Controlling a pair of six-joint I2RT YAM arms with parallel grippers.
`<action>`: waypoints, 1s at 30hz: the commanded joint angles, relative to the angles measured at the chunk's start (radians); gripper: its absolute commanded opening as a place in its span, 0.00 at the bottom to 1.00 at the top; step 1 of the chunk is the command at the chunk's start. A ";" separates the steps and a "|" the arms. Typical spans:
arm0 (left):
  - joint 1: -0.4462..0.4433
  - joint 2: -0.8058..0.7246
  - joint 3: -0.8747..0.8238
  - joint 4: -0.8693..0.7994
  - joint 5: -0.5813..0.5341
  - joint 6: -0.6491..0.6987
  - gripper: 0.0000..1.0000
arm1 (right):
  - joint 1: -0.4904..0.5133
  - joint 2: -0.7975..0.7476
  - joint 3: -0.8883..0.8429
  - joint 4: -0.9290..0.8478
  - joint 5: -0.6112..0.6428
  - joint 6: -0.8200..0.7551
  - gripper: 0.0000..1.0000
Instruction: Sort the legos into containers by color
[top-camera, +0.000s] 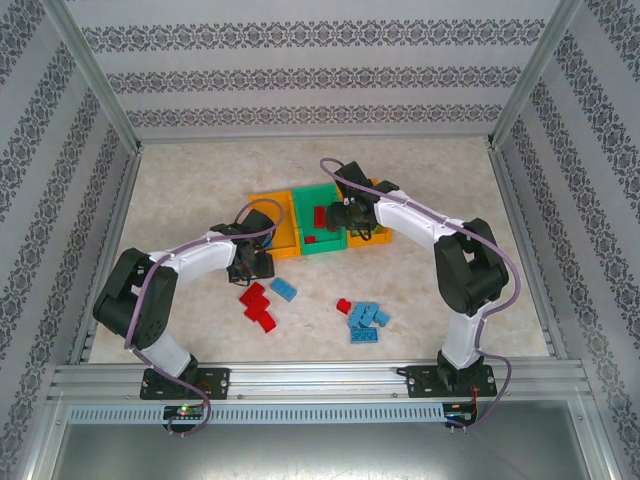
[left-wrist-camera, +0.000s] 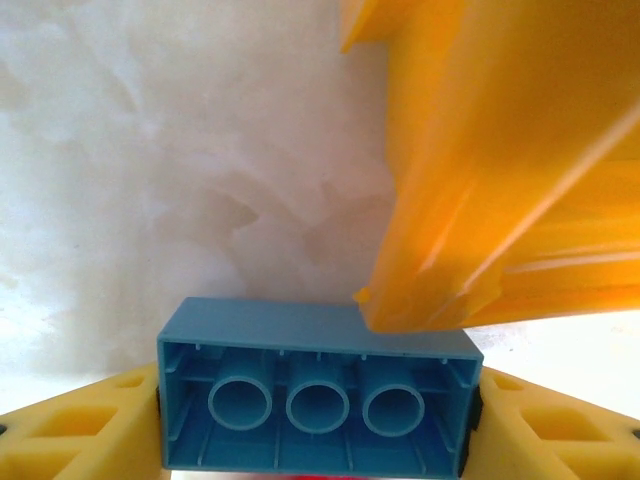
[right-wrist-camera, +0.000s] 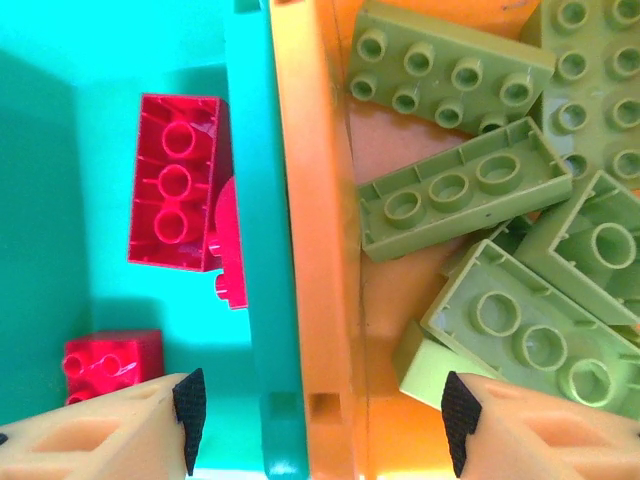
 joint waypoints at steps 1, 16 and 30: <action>-0.010 -0.035 -0.025 -0.062 -0.035 -0.030 0.52 | -0.016 -0.051 -0.016 -0.014 0.025 0.005 0.67; -0.010 -0.227 0.162 -0.182 -0.095 -0.015 0.52 | -0.003 -0.172 -0.169 0.039 0.006 -0.088 0.68; 0.008 0.177 0.537 -0.154 -0.005 0.054 0.55 | 0.122 -0.295 -0.386 0.240 -0.140 -0.176 0.74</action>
